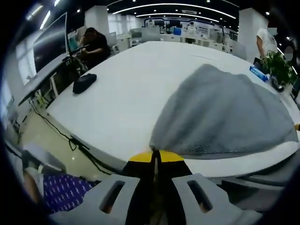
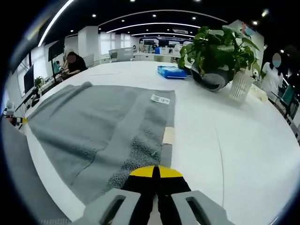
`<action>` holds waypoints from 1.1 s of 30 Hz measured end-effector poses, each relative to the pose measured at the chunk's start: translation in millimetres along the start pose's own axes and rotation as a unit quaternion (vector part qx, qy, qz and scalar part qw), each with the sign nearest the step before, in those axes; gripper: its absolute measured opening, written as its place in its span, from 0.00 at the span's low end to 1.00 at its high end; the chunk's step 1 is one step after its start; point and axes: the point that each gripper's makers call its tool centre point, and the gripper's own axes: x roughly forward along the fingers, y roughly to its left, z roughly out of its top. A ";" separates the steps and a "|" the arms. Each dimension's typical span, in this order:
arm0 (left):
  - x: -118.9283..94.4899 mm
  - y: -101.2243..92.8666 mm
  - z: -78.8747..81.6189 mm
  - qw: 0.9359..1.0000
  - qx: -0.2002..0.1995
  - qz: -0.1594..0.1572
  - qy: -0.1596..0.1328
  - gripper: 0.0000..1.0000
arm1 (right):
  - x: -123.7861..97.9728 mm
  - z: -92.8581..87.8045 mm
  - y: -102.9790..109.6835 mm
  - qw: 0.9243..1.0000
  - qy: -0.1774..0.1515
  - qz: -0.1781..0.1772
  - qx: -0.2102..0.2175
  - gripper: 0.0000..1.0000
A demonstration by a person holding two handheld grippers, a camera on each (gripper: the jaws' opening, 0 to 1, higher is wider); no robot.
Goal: Open the folded towel by lifting each exposed corner and separating the folded layers until the towel lies flat within the target outline without major curled edges
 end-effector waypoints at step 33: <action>103.0 -77.5 113.2 0.994 0.040 -0.096 -0.041 0.14 | 2.3 0.0 1.7 0.999 0.032 0.019 -0.015 0.00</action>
